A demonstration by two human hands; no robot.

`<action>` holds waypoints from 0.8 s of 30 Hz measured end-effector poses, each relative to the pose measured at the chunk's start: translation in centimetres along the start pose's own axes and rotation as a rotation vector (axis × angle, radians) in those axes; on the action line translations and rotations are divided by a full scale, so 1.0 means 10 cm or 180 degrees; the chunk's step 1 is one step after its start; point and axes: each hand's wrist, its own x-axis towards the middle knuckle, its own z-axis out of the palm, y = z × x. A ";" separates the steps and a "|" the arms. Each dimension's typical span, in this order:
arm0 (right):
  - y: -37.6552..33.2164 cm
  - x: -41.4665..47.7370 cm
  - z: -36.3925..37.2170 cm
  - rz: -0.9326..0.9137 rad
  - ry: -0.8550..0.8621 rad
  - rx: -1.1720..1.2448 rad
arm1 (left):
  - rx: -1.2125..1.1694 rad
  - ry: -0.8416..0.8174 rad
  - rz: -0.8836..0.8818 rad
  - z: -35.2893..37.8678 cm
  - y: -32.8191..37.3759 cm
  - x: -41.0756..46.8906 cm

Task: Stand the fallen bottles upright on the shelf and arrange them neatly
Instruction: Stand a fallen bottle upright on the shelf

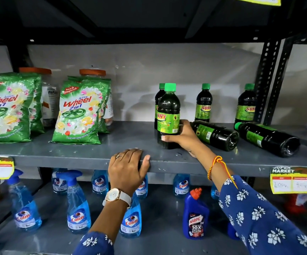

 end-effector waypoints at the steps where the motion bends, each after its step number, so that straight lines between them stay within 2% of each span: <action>1: 0.00 -0.01 -0.01 0.0023 -0.0195 0.0209 | 0.0003 -0.0009 -0.0005 0.00 0.00 0.00; 4: -0.03 -0.04 -0.01 -0.0098 -0.0562 0.0303 | 0.0008 -0.0025 -0.0004 0.00 0.01 0.00; 8: -0.01 -0.04 -0.01 -0.0099 -0.0208 0.0258 | 0.0020 -0.0051 -0.0021 -0.01 0.02 0.00; 14: -0.02 -0.06 -0.06 0.0197 -0.0628 0.0442 | 0.0023 -0.0054 -0.0025 -0.01 0.02 0.00; 19: -0.01 -0.08 -0.04 0.0064 -0.0246 0.0251 | 0.0020 -0.0037 -0.0021 0.02 0.01 -0.01; 24: 0.02 -0.07 -0.11 0.0285 -0.0391 0.0446 | 0.0028 0.0005 -0.0028 0.04 0.00 -0.03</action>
